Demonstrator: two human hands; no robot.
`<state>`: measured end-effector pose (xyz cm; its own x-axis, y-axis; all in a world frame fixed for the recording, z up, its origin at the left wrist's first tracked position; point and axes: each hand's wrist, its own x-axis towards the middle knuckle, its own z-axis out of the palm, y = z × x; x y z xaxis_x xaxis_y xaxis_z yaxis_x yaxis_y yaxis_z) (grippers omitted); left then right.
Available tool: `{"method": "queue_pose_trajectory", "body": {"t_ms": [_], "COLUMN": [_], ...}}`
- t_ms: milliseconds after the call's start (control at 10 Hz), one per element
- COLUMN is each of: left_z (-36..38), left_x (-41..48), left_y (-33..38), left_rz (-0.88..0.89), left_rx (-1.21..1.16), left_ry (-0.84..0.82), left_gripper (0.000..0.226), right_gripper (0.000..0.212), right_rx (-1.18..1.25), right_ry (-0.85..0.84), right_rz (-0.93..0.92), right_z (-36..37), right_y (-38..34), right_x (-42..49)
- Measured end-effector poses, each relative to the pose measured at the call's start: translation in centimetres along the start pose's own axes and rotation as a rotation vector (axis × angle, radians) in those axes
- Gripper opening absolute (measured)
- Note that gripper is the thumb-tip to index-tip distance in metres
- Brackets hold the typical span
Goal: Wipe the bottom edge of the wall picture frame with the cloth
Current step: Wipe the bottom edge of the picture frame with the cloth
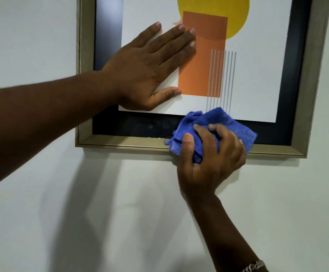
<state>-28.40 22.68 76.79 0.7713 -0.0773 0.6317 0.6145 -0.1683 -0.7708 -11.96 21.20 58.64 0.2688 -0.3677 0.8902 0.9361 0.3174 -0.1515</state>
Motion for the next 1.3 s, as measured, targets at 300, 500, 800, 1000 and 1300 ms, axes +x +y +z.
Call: {"method": "queue_pose_trajectory", "body": {"t_ms": [300, 500, 800, 1000, 1300], "left_z": [0.0, 0.1, 0.1, -0.4, -0.1], "left_x": [0.1, 0.0, -0.1, -0.2, -1.1], "left_y": [-1.5, -2.0, -1.9, -2.0, -1.7], "left_rz": [0.032, 0.058, 0.021, -0.008, -0.026], "left_rx": [0.005, 0.014, -0.002, -0.033, -0.059], "left_ry": [-0.005, 0.011, 0.011, -0.003, -0.005], "left_gripper": [0.082, 0.081, 0.083, 0.085, 0.084], "right_gripper": [0.03, 0.026, 0.021, 0.025, 0.026], "right_rx": [-0.009, 0.042, 0.04, 0.055, 0.039], "right_ry": [-0.008, -0.013, -0.029, -0.086, -0.1], "right_rz": [0.026, -0.081, -0.093, -0.125, -0.116], "right_z": [1.2, 1.1, 0.5, 1.5, 1.5], "right_y": [-3.1, -3.0, -2.6, -6.3, -6.2], "right_x": [-1.0, -1.4, -1.3, -3.1, -2.4]}}
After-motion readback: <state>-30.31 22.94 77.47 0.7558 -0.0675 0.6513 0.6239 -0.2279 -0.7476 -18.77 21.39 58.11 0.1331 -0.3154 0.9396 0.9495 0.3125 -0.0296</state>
